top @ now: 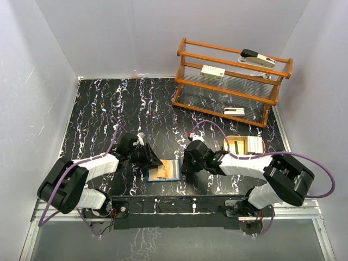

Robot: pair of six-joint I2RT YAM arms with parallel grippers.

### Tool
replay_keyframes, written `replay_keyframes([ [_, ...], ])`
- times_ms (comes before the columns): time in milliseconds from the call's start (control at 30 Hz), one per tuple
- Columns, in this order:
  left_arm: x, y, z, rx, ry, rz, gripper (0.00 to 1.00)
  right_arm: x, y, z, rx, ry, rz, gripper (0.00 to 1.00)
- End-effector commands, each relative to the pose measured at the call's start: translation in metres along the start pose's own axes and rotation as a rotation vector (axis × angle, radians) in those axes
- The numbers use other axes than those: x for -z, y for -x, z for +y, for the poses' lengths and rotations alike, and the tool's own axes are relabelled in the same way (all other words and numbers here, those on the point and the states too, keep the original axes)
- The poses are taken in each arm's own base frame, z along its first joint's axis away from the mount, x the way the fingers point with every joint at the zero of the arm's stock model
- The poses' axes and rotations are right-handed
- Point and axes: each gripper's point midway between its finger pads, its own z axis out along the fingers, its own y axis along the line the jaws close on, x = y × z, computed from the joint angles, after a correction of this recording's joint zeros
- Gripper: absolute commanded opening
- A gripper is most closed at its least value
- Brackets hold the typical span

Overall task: Put the credit cards into the card holder
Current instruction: Insert the credit card into the card holder.

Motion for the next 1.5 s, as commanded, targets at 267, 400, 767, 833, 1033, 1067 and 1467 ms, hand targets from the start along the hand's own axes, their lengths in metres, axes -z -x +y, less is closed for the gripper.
replay_keyframes([
  [267, 0.002, -0.004, 0.001, -0.011, 0.003, 0.004, 0.16, 0.003, -0.001, 0.006, -0.003, 0.039, -0.011, 0.18],
  [400, 0.0, -0.007, -0.002, 0.0, -0.017, 0.011, 0.12, 0.003, -0.002, 0.007, -0.009, 0.047, -0.011, 0.18],
  [767, -0.011, -0.012, -0.013, -0.005, -0.058, 0.042, 0.05, 0.001, -0.002, 0.01, -0.025, 0.065, -0.014, 0.16],
  [833, -0.013, -0.014, -0.014, -0.006, -0.059, 0.052, 0.04, 0.0, -0.002, 0.011, -0.026, 0.067, -0.014, 0.16],
  [1033, -0.016, -0.016, -0.015, -0.021, -0.044, 0.075, 0.0, 0.001, 0.001, 0.012, -0.025, 0.068, -0.023, 0.16],
  [1067, -0.015, -0.015, -0.015, -0.025, -0.036, 0.073, 0.0, 0.001, 0.001, 0.011, -0.023, 0.065, -0.023, 0.16],
  [1467, -0.017, -0.011, -0.021, -0.035, -0.035, 0.074, 0.0, 0.0, 0.003, 0.011, -0.002, 0.061, -0.027, 0.16],
])
